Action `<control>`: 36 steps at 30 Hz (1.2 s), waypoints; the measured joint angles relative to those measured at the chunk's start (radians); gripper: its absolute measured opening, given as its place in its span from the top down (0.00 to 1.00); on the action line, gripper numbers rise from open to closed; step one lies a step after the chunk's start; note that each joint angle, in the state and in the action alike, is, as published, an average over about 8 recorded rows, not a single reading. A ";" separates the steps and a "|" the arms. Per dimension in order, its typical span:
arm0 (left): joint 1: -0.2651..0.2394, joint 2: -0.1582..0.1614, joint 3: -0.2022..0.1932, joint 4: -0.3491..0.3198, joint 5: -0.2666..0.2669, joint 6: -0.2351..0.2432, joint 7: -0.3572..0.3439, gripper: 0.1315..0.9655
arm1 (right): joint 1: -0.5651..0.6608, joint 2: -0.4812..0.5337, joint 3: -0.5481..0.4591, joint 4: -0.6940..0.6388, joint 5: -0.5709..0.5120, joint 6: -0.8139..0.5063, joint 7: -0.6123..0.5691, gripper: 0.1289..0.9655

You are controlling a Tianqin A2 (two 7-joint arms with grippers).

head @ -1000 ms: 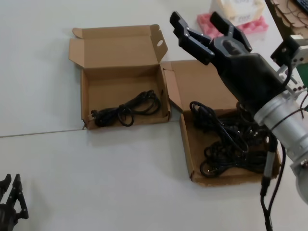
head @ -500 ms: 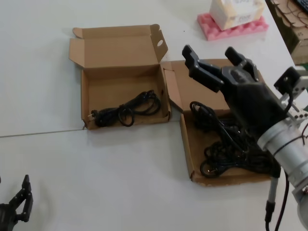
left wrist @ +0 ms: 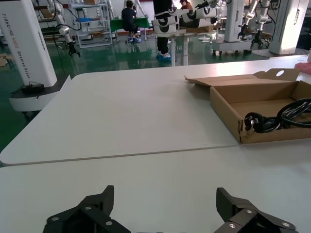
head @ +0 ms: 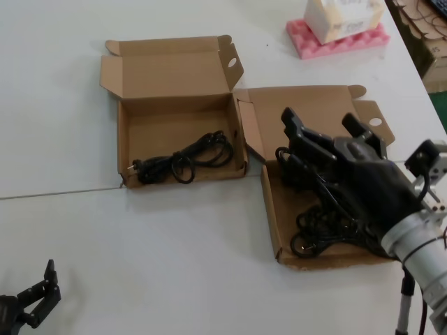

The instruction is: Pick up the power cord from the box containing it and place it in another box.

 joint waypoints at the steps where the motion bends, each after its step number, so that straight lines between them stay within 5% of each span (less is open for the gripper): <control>1: 0.000 0.000 0.000 0.000 0.000 0.000 0.000 0.40 | -0.008 0.001 -0.001 0.001 0.001 0.006 0.000 0.00; 18: 0.000 0.000 0.000 0.000 0.000 0.000 0.000 0.06 | -0.143 0.023 -0.011 0.012 0.024 0.107 0.000 0.00; 36: 0.000 0.000 0.000 0.000 0.000 0.000 0.000 0.00 | -0.284 0.045 -0.022 0.024 0.048 0.212 0.000 0.00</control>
